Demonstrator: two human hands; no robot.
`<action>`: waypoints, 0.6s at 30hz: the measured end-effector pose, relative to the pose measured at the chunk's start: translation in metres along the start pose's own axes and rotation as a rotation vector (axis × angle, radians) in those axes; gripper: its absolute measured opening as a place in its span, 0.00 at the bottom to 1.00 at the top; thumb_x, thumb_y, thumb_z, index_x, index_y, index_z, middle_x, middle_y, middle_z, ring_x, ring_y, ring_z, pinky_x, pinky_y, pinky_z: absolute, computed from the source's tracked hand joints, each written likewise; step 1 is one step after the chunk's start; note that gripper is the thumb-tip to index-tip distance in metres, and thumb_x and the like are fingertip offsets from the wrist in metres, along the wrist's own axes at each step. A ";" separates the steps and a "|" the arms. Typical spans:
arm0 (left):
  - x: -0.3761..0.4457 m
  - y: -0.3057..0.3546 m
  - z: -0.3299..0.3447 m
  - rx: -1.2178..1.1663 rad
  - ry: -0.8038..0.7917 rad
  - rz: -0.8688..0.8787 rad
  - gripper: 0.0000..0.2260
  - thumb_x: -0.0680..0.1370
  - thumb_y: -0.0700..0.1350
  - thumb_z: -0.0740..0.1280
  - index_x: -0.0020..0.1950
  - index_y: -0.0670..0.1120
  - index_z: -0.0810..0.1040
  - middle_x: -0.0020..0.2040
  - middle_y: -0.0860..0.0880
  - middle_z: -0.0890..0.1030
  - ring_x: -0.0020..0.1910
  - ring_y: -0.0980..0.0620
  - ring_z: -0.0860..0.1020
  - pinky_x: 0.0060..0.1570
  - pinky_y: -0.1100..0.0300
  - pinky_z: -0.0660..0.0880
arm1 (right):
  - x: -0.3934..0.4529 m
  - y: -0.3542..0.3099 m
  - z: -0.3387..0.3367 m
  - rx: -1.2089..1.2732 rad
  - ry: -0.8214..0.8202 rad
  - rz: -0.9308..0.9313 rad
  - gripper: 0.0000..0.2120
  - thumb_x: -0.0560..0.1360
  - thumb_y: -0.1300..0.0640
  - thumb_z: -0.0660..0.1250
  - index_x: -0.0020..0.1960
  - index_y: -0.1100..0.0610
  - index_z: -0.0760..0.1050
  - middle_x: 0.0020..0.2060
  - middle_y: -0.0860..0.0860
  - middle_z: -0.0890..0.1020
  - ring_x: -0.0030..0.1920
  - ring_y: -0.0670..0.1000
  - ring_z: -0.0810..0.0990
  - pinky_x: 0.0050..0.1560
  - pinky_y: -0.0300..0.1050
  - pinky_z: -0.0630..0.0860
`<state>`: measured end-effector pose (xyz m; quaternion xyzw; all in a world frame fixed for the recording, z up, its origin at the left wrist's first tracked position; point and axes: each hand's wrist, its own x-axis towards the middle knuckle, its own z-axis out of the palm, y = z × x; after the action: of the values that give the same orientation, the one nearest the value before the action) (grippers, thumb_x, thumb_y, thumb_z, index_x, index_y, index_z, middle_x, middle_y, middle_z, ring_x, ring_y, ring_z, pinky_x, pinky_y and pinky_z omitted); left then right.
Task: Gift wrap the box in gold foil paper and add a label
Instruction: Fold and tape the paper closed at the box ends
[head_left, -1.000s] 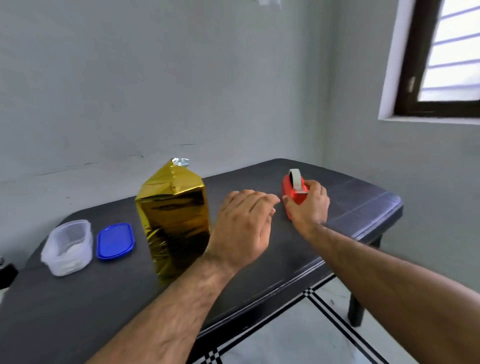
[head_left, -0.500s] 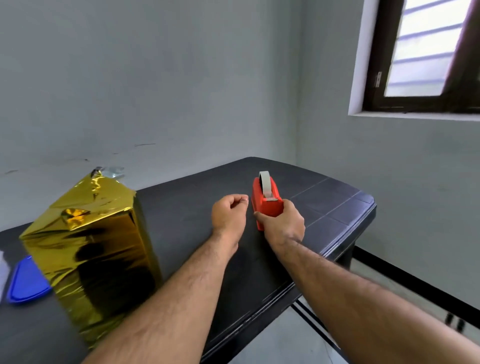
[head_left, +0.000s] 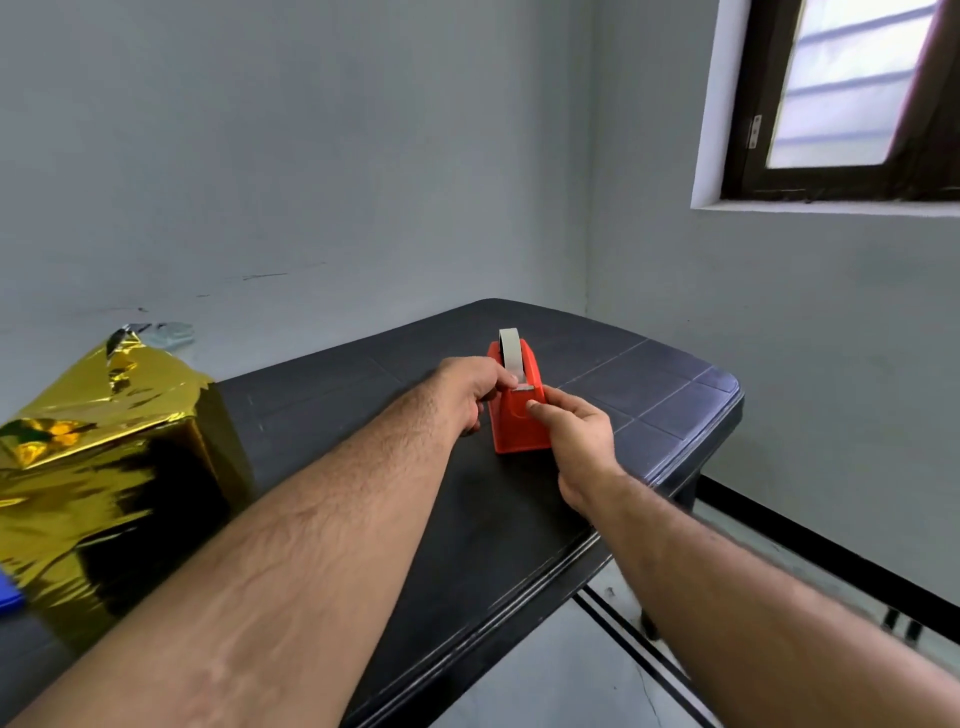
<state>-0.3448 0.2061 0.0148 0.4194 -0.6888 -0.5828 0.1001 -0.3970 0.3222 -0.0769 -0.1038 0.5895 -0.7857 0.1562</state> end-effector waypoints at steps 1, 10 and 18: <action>-0.001 0.001 0.000 0.001 0.006 -0.013 0.05 0.75 0.43 0.76 0.46 0.46 0.81 0.44 0.50 0.76 0.38 0.53 0.68 0.40 0.54 0.69 | 0.003 -0.001 -0.004 0.002 -0.012 0.009 0.13 0.78 0.60 0.76 0.61 0.52 0.85 0.52 0.47 0.87 0.56 0.49 0.85 0.62 0.51 0.82; -0.008 0.009 0.005 -0.027 -0.028 -0.020 0.05 0.79 0.41 0.71 0.46 0.44 0.76 0.39 0.50 0.71 0.34 0.54 0.66 0.67 0.51 0.71 | 0.027 -0.010 -0.033 -0.316 -0.165 -0.135 0.18 0.71 0.61 0.82 0.60 0.50 0.86 0.52 0.46 0.88 0.54 0.47 0.87 0.54 0.45 0.85; -0.022 0.018 0.006 0.052 -0.061 -0.026 0.11 0.80 0.39 0.69 0.38 0.46 0.73 0.34 0.51 0.69 0.26 0.55 0.65 0.24 0.64 0.66 | 0.035 -0.003 -0.031 -0.322 -0.156 -0.108 0.18 0.72 0.58 0.81 0.61 0.49 0.85 0.55 0.46 0.87 0.57 0.47 0.86 0.60 0.51 0.85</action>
<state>-0.3433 0.2252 0.0366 0.4128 -0.7009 -0.5785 0.0602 -0.4405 0.3380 -0.0832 -0.2194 0.6875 -0.6779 0.1405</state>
